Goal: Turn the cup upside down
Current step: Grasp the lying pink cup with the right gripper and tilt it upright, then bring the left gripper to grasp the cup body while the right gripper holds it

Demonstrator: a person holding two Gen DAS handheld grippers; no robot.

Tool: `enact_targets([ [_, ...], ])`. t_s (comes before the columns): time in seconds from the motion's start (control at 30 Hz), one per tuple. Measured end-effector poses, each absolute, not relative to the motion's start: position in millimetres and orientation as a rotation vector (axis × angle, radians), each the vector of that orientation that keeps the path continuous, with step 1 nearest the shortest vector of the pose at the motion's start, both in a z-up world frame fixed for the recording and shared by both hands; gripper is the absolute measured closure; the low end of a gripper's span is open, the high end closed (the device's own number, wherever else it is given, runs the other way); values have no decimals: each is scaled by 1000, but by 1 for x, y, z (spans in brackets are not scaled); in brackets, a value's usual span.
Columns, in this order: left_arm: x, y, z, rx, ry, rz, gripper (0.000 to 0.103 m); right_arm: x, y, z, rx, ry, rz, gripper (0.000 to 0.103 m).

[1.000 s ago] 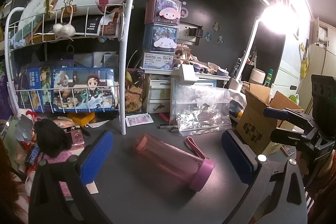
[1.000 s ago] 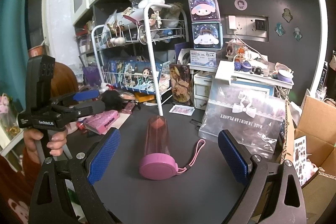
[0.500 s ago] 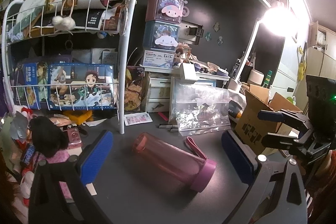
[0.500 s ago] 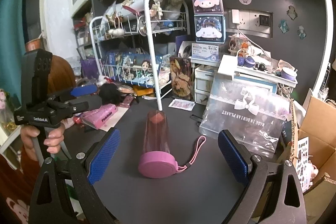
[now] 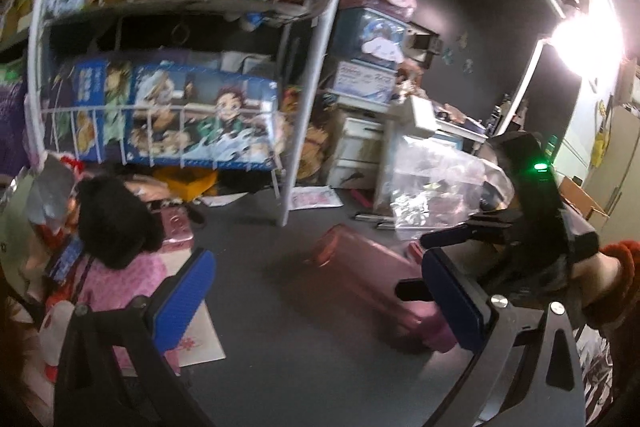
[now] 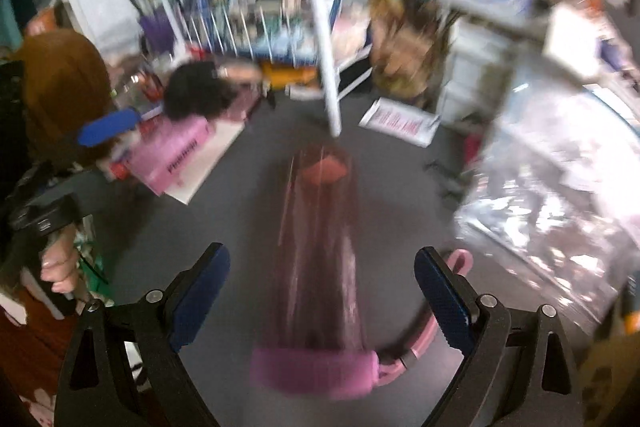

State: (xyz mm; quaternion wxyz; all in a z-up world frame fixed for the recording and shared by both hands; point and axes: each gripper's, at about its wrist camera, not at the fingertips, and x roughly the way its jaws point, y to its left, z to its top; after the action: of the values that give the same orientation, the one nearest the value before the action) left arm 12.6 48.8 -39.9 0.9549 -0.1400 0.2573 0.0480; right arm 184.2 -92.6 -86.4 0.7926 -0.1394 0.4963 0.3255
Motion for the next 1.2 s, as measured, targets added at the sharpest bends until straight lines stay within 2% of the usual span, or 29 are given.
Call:
enact_targets([
  [0.03, 13, 53, -43, -288, 525, 101, 1, 189, -88, -94, -311, 1094, 700, 23],
  [0.07, 13, 56, -44, -290, 527, 105, 1, 193, -84, -99, -318, 1123, 700, 34],
  [0.1, 13, 58, -46, -291, 530, 109, 1, 199, -81, -106, -315, 1156, 708, 39],
  [0.17, 13, 62, -49, -293, 536, 113, 1, 206, -75, -112, -308, 1190, 716, 46],
  [0.9, 35, 43, -61, -305, 599, 4, 1, 190, -113, -123, -237, 1359, 662, 46],
  [1.2, 56, 48, -68, -451, 578, -225, 1, 176, -93, -98, -267, 1205, 762, 46],
])
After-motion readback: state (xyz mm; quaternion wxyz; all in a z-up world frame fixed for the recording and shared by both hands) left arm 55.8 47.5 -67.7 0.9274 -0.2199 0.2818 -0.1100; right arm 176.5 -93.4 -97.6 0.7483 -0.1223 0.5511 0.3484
